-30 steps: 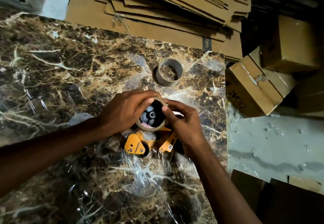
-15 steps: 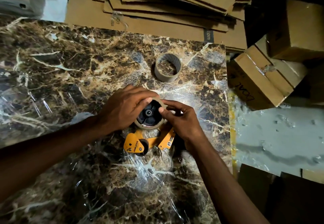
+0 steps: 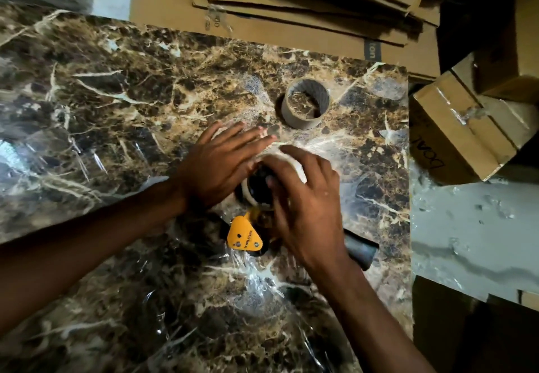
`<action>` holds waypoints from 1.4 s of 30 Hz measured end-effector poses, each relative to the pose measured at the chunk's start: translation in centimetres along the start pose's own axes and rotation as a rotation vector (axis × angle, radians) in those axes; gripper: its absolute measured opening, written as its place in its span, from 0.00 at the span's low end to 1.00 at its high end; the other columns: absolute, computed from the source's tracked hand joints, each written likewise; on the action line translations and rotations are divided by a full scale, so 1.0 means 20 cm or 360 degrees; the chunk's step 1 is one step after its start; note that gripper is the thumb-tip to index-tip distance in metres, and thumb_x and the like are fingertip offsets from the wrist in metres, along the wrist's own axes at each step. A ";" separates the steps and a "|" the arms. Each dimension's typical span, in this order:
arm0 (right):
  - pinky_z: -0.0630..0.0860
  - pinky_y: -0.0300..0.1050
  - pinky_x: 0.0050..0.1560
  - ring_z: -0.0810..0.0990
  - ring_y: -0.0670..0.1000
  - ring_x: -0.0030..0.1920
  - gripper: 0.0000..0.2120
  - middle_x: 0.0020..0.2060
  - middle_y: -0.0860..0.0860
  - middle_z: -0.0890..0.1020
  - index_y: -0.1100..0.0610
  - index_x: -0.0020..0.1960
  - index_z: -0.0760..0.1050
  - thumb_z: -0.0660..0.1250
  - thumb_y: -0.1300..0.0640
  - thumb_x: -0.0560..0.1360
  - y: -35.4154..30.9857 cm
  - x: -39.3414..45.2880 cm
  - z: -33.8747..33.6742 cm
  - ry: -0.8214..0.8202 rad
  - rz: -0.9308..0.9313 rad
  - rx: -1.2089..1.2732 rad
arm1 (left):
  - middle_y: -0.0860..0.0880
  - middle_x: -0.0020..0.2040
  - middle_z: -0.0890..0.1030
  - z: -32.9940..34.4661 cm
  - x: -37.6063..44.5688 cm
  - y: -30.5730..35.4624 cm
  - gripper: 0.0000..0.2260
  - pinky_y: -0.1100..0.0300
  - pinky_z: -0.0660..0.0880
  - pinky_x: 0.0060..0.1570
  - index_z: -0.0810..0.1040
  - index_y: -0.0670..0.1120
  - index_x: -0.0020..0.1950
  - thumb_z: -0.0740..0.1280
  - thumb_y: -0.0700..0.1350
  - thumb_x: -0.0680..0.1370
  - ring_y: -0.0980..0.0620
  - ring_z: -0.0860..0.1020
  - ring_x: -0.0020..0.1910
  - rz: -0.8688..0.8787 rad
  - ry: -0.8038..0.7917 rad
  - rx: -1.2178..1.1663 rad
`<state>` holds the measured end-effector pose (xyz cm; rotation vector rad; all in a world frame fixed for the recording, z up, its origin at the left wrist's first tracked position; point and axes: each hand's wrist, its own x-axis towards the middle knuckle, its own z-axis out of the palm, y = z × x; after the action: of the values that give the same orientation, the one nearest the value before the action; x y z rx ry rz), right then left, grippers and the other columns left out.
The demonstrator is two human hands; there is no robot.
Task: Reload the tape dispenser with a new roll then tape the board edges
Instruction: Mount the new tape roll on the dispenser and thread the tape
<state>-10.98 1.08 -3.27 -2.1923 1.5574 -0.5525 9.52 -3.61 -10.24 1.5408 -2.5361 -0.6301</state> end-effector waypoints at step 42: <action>0.66 0.52 0.76 0.61 0.43 0.77 0.30 0.78 0.41 0.62 0.43 0.78 0.63 0.64 0.63 0.80 0.30 0.00 -0.04 -0.0651 0.0189 0.0534 | 0.57 0.43 0.83 -0.07 -0.14 0.16 0.16 0.53 0.83 0.37 0.80 0.51 0.58 0.77 0.55 0.75 0.58 0.82 0.38 -0.0438 0.0285 -0.0691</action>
<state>-16.06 -0.80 -5.76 -1.8078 1.2634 -0.2788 8.72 -0.28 -7.40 1.6956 -1.9110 -0.9508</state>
